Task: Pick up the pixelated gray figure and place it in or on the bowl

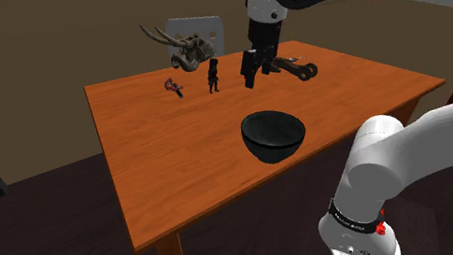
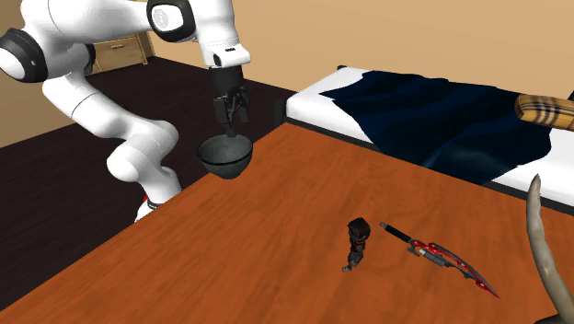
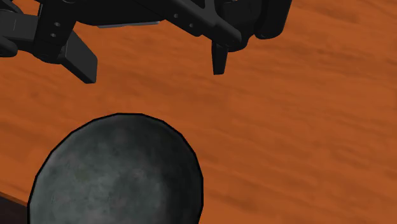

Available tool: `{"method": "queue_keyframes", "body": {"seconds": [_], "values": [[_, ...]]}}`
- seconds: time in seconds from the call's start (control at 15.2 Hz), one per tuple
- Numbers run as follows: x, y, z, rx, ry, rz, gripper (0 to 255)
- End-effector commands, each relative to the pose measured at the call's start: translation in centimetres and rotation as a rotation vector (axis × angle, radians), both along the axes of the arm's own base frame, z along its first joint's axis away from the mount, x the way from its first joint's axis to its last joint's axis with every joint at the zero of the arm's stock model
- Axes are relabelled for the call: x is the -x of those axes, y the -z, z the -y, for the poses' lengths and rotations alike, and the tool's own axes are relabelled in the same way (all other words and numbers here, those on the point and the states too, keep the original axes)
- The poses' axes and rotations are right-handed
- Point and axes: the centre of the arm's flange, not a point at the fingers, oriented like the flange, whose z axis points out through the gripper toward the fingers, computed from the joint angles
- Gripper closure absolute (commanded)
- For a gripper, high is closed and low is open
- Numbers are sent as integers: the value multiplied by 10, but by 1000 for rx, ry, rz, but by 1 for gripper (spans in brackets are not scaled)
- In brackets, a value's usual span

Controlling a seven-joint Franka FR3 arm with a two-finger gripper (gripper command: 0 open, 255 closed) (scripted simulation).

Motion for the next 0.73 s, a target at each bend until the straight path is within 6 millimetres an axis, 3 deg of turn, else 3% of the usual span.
{"method": "queue_keyframes", "body": {"seconds": [0.0, 0.66], "values": [[0, 0, 0, 0, 0, 0, 0], [-99, 16, 86, -23, -30, 20, 0]]}}
